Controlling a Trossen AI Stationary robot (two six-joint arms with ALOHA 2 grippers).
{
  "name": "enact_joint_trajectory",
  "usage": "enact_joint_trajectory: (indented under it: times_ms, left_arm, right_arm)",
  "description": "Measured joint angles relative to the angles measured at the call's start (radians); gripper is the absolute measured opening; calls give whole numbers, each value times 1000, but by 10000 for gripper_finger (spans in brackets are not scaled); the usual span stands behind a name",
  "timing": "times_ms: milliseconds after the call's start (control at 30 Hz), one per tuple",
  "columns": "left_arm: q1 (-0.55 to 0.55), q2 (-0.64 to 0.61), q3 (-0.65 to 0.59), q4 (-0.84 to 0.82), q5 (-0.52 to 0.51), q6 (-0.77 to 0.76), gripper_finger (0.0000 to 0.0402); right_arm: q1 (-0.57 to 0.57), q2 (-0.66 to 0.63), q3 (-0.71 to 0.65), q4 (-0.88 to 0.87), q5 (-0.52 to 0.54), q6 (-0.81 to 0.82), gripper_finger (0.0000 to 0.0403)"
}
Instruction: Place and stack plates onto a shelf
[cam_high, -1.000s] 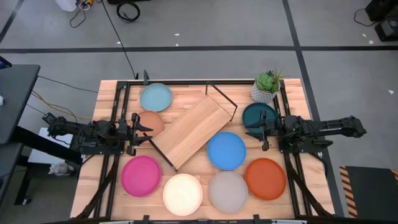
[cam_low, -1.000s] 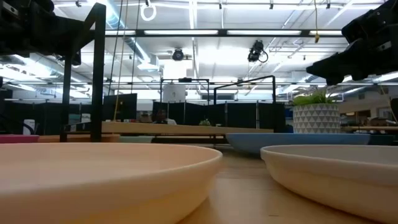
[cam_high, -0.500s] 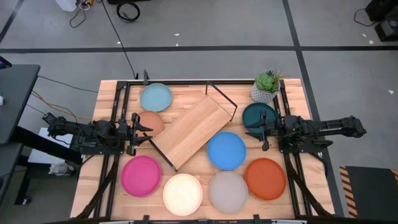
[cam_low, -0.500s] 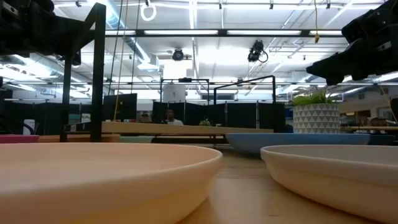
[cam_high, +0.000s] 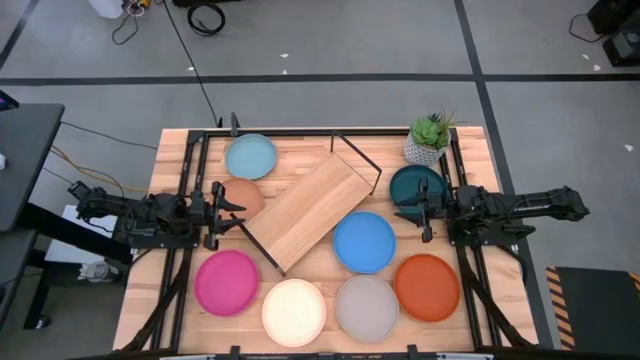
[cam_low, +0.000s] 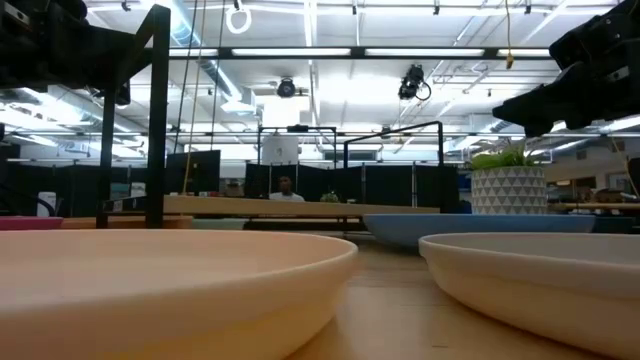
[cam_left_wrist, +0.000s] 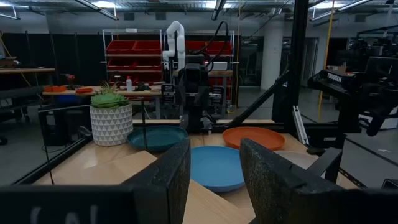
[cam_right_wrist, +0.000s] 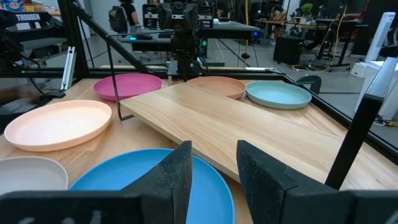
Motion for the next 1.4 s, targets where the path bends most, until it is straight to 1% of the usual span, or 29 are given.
enact_joint_trajectory:
  times_ms: [633, 700, 767, 833, 900, 1000, 1067, 1167, 1267, 1333, 1400]
  left_arm:
    - [0, 0, 0, 0, 0, 0, 146]
    - [0, 0, 0, 0, 0, -3, 146]
    - [0, 0, 0, 0, 0, -49, 146]
    - [0, 0, 0, 5, 0, -115, 146]
    - [0, 0, 0, 31, 0, -134, 146]
    - [0, 0, 0, 99, 0, -124, 146]
    - [0, 0, 0, 145, 0, -123, 146]
    - [0, 0, 0, 196, 0, -101, 146]
    - [0, 0, 0, 246, 0, -97, 146]
    - [0, 0, 0, 285, 0, -101, 146]
    - [0, 0, 0, 314, 0, -108, 146]
  right_arm:
    - [0, 0, 0, 9, 1, -4, 132]
    - [-2, 1, 0, 54, 11, -58, 132]
    - [-2, 1, 0, 117, 20, -108, 132]
    - [-2, 0, 0, 205, 19, -134, 132]
    - [-2, 0, 0, 290, 17, -143, 132]
    - [-2, 0, 0, 351, -45, -66, 132]
    - [-2, 1, 0, 350, -59, -4, 132]
    - [-2, 38, 1, 311, -73, 61, 132]
    - [16, 126, 20, 277, -150, 100, 131]
    - [40, 198, 51, 238, -156, 104, 131]
    - [68, 275, 88, 157, -128, 95, 130]
